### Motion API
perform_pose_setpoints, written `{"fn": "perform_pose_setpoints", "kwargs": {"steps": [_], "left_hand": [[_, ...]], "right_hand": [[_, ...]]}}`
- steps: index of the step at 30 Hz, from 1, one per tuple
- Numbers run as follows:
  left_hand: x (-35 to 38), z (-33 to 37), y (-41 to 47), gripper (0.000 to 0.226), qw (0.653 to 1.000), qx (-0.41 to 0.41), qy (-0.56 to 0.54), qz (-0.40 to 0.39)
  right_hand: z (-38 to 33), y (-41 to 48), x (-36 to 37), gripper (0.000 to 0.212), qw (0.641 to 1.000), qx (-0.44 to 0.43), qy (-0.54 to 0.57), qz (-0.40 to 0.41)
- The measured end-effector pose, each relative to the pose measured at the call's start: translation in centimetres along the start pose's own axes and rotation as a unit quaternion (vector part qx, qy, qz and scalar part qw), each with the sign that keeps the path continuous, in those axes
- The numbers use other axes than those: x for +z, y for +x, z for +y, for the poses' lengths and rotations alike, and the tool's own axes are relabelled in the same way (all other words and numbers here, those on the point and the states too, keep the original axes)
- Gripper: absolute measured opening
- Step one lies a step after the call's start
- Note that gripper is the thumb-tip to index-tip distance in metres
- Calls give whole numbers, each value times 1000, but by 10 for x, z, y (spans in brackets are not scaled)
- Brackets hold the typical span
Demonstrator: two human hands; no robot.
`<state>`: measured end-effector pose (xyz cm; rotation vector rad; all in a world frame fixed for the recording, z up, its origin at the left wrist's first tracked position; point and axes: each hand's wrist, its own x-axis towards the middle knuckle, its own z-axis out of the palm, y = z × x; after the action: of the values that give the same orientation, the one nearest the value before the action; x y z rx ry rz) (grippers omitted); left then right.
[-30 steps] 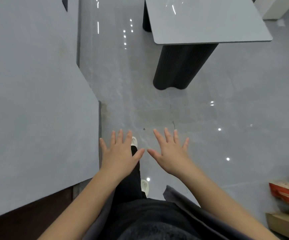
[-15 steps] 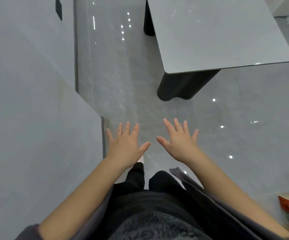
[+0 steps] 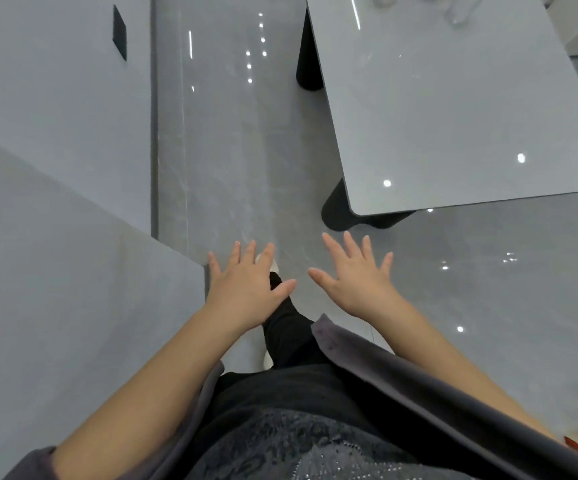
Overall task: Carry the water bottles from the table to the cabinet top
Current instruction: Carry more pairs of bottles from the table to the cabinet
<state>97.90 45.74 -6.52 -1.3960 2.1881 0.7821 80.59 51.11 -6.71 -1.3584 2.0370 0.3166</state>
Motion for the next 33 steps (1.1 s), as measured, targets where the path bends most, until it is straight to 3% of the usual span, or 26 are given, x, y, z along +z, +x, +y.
{"fn": "perform_pose_setpoints", "kwargs": {"steps": [17,27,33], "left_hand": [[-189,-26,224,78,999,-26,6,-31],[-281,-30,348,78,992,77,86,-42],[-354,-29,429,76,973,163,152,-65]], "right_hand": [[-58,211,-162,73,1000,14,16,-23],[-70,304,-229,74,990,110,83,4],[-87,363,-278,73,967,201,156,4]]}}
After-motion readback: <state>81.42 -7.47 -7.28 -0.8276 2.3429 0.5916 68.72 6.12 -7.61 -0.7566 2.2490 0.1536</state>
